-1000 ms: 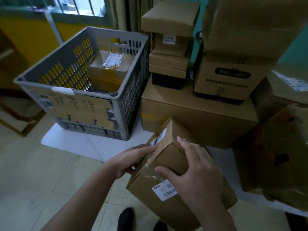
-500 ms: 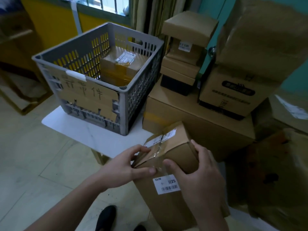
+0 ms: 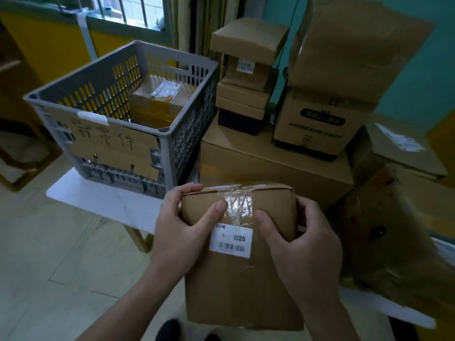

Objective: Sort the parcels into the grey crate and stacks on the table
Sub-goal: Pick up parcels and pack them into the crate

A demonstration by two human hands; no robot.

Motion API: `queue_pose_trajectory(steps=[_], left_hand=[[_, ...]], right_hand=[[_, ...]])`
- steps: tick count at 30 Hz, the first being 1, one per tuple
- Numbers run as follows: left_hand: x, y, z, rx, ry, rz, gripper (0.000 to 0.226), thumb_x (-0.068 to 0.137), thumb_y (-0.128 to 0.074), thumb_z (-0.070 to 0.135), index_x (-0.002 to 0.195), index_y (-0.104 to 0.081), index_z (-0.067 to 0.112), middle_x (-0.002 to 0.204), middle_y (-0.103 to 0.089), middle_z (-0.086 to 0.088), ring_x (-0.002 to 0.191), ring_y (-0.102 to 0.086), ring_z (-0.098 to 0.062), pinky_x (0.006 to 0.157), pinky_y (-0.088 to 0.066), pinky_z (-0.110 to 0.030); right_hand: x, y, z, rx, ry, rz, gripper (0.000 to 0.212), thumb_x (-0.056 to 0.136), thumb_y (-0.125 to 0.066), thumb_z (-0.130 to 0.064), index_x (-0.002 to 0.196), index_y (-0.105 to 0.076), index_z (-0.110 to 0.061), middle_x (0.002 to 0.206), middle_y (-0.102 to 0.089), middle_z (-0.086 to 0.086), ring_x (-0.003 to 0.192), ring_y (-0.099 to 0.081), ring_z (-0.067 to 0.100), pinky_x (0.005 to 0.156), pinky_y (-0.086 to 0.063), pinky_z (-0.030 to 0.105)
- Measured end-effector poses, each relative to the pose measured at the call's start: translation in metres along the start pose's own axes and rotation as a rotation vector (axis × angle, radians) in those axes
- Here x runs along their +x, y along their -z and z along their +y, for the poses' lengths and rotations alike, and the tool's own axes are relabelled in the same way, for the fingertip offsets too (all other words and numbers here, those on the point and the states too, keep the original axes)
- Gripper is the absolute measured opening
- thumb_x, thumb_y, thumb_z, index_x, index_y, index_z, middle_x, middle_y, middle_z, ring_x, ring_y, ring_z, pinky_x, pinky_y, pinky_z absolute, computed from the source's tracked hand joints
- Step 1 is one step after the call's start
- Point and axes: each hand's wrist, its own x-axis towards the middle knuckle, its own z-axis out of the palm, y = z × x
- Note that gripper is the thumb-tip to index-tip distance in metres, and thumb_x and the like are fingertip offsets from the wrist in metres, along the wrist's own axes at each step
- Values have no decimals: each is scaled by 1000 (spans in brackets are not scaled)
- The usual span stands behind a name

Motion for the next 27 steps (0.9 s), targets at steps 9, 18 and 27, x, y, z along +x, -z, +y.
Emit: queue_pose_trajectory(steps=[9,18,27], left_hand=[[13,1,4,130,-32,-85,81,52,-75,68,119,-50,31,112,-61,13,104,-61,-6,86,-55,-33],[28,14,3,236,-130,-254,65,68,-79,55,122,-45,41,120,-51,20,109,-52,3,94,-54,-39],[35,26,-13,481,-290,-570,89,79,-71,60,150,-16,55,119,-24,27,111,-42,-2,92,-47,-24]], right_hand=[[-10,-4,-4,115,-129,50,88,61,-55,-74,140,-44,-38,110,-55,-23,98,-56,1,82,-48,23],[-14,-15,-4,123,-226,34,51,75,-66,-58,121,-53,-39,96,-53,-33,85,-58,-12,71,-49,16],[-33,-39,8,258,-552,65,53,70,-54,-65,111,-55,-31,100,-56,-17,91,-53,-2,68,-45,23]])
